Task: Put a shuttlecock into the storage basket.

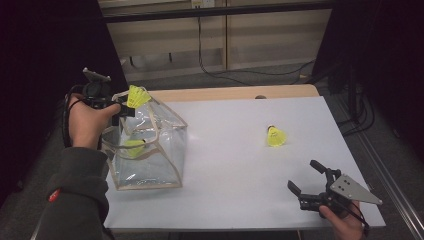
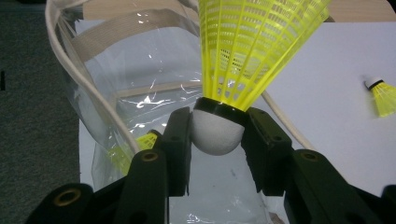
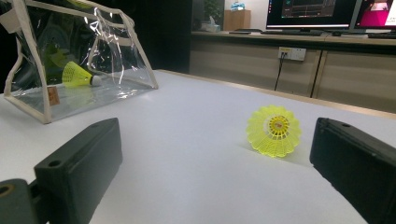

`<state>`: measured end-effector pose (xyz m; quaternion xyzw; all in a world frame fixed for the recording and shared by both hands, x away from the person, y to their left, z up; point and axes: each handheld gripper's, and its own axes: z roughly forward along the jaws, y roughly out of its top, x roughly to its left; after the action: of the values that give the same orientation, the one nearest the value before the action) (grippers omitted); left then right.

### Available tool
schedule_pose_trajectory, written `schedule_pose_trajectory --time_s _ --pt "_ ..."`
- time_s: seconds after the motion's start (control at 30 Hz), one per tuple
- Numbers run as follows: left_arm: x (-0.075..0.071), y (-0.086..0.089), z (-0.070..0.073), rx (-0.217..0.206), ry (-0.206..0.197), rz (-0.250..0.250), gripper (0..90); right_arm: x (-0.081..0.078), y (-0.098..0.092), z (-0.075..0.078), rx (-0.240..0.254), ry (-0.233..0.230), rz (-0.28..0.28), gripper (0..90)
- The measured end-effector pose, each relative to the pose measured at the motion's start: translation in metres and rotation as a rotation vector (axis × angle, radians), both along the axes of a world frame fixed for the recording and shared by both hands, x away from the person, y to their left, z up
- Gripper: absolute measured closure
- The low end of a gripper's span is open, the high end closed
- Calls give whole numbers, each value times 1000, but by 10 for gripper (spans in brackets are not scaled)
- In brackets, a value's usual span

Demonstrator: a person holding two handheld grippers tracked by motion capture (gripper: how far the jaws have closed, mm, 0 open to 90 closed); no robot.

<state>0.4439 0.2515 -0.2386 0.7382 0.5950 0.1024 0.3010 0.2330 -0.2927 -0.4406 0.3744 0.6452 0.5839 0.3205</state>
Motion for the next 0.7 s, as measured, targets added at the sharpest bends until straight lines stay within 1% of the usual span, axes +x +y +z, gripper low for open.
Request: schedule_pose_trajectory --time_s 0.27,0.7 --pt "0 1 -4 -2 0 36 628 0 0 0 0 0 0 21" --pt "2 1 -7 0 4 56 627 0 0 0 -2 -3 0 21"
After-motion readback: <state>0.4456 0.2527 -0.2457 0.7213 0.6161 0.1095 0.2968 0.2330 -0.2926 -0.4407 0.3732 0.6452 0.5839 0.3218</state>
